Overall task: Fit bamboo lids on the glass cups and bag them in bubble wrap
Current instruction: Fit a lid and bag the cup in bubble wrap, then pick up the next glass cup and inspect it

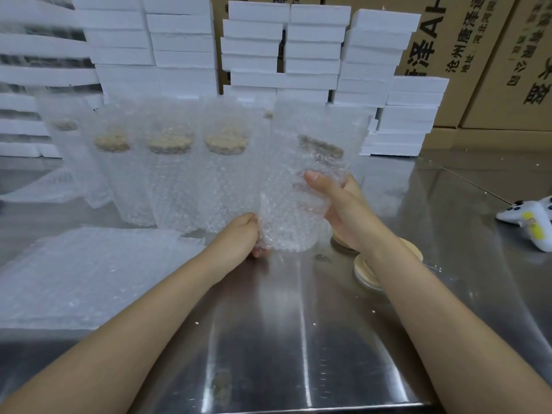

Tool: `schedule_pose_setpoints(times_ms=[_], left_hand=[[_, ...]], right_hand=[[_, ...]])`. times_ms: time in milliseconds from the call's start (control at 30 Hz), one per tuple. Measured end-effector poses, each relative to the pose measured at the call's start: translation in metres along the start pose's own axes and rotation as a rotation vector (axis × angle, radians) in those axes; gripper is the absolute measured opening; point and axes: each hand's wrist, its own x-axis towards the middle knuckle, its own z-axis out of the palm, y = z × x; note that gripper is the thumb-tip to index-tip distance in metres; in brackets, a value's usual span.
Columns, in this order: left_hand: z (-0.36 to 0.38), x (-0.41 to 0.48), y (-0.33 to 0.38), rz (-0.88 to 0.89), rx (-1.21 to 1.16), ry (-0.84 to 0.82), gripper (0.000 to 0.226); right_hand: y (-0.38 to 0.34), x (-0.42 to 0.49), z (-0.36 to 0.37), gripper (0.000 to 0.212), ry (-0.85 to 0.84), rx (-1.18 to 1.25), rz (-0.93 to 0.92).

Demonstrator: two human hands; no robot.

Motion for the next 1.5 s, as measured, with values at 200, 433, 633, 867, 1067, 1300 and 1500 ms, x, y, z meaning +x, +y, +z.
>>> schedule_pose_setpoints(times_ms=[200, 433, 633, 867, 1067, 1300, 1500], left_hand=[[-0.002, -0.002, -0.007, 0.128, 0.04, 0.054, 0.022], [0.005, -0.003, -0.013, 0.262, 0.049, 0.179, 0.02], [0.014, 0.007, -0.019, 0.314, 0.269, 0.2, 0.028], [0.02, 0.016, -0.018, 0.423, 0.52, 0.174, 0.034], [0.019, 0.02, -0.021, 0.401, 0.541, 0.16, 0.034], [0.02, 0.022, -0.022, 0.377, 0.568, 0.182, 0.035], [0.019, 0.022, -0.019, 0.33, 0.57, 0.16, 0.038]], right_hand=[[-0.001, -0.001, -0.003, 0.079, -0.086, -0.156, -0.034], [-0.013, -0.005, 0.006, 0.08, -0.037, -0.35, -0.197], [-0.042, 0.034, -0.045, 0.061, 0.372, -0.195, -0.187], [-0.028, 0.096, -0.127, 0.095, 0.59, -0.589, -0.05], [-0.003, 0.102, -0.15, 0.092, 0.599, -0.658, -0.011], [0.004, 0.103, -0.144, 0.095, 0.542, -0.652, 0.041], [-0.033, 0.083, -0.109, 0.112, 0.61, -0.679, 0.03]])
